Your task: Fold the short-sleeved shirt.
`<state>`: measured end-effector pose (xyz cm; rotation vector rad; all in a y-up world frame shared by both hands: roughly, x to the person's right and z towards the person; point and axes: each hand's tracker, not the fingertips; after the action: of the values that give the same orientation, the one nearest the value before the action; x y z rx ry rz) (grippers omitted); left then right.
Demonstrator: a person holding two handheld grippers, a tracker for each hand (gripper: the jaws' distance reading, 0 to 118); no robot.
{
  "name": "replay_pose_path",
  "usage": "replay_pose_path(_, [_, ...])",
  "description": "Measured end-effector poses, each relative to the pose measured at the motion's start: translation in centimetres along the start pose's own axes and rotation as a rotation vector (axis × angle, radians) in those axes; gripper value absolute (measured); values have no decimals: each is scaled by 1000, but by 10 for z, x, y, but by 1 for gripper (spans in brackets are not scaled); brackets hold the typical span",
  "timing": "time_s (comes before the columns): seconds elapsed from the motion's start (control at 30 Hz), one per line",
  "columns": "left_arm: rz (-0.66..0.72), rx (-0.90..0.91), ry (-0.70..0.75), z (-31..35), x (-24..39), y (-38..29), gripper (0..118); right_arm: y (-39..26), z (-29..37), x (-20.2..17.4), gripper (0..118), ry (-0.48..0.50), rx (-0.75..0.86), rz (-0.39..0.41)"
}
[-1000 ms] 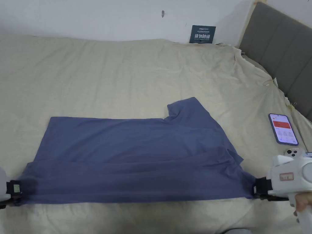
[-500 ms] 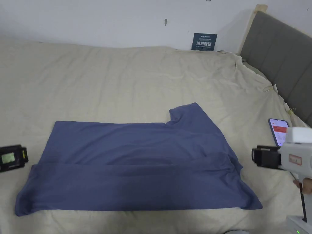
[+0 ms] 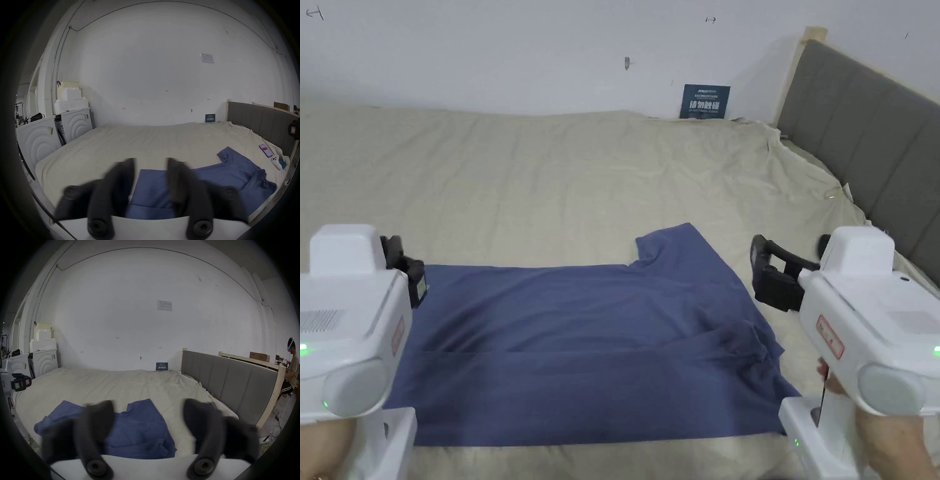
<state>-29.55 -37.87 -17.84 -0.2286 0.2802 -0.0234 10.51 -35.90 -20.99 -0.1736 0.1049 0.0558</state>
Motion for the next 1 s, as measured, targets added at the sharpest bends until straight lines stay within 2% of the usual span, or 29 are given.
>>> replay_pose_path(0.03, [19, -7, -10, 0, 2, -3, 0, -3, -2, 0, 45, -1, -5, -3])
replay_pose_path(0.07, [18, -10, -21, -1, 3, -5, 0, -6, -4, 1, 13, -3, -5, -6])
replay_pose_path(0.1, [13, -17, -38, -1, 4, -6, 0, -8, -4, 1, 0, -2, 6, -14])
replay_pose_path(0.2, [6, -25, -43, 0, 9, -9, 0, -8, -13, 3, 0, 35, -26, -48])
replay_pose_path(0.6, [45, -12, -57, -12, 14, 0, 0, -3, -66, -2, 0, 69, -112, -41])
replay_pose_path(0.83, [61, 1, -65, -31, 13, 11, 0, 15, -162, 17, 0, 77, -312, -16])
replay_pose_path(1.0, [63, 5, -53, -53, 12, 20, 0, 18, -239, 27, 0, 60, -520, -76])
